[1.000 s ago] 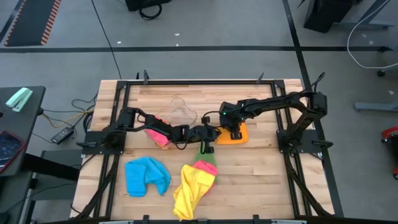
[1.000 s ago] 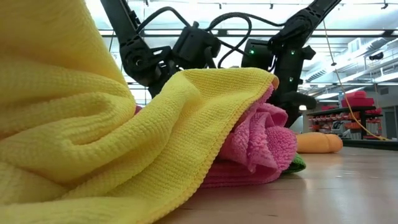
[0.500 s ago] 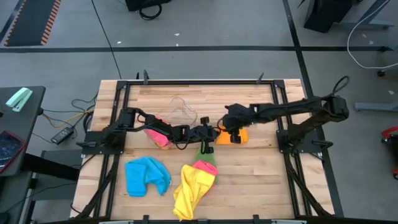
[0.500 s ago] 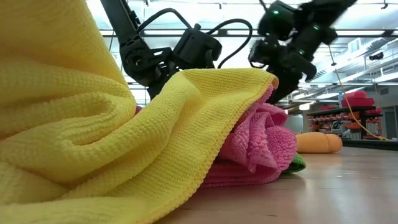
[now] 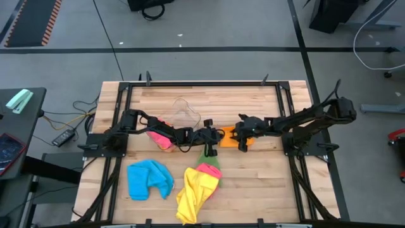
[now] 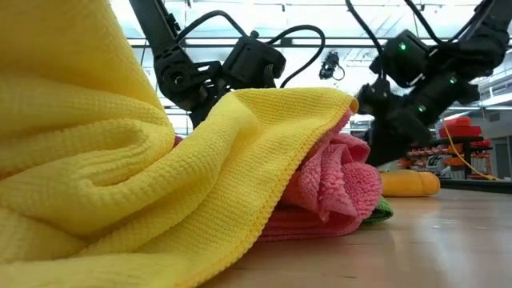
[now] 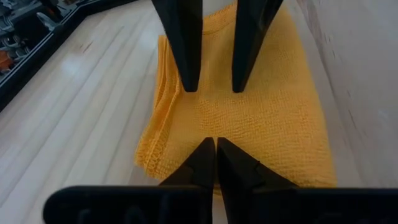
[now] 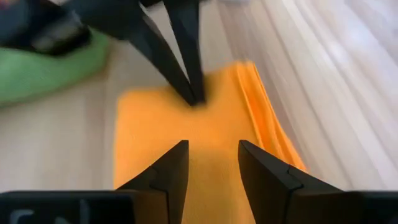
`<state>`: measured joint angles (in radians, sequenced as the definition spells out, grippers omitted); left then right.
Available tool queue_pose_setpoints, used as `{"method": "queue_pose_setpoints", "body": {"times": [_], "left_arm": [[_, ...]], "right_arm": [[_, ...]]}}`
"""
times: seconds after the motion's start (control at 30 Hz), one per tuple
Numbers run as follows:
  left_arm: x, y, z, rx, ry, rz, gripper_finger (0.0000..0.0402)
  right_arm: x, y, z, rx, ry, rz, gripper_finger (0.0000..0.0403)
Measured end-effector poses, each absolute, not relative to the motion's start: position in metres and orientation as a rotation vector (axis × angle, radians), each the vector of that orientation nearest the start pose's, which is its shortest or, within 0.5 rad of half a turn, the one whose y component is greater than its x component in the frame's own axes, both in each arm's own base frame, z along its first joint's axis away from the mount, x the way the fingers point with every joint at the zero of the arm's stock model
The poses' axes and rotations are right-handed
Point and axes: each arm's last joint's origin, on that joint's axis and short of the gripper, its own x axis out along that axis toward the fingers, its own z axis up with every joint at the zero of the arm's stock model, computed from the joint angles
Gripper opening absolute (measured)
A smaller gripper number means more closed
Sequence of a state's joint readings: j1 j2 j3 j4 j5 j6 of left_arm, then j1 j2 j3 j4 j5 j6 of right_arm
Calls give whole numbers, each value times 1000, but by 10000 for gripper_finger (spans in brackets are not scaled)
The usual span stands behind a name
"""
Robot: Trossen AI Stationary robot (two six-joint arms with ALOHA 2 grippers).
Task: Fold microfiber towels
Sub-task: Fold the orange microfiber towel
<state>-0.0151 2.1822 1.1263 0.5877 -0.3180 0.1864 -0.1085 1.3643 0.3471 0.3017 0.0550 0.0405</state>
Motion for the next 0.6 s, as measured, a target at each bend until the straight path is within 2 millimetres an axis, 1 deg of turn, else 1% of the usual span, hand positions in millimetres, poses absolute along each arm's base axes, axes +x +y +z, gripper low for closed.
{"method": "queue_pose_setpoints", "body": {"times": [0.2,0.33,0.43,0.6], "left_arm": [[429,2,92,261,499,251,36],[429,0,92,262,499,248,34],[429,0,92,264,499,246,31],[429,-4,97,307,493,231,28]], "right_arm": [[211,-26,106,97,784,-224,147],[213,-26,104,106,796,-230,147],[213,-26,110,88,795,-230,147],[217,-27,135,29,769,-232,147]]}}
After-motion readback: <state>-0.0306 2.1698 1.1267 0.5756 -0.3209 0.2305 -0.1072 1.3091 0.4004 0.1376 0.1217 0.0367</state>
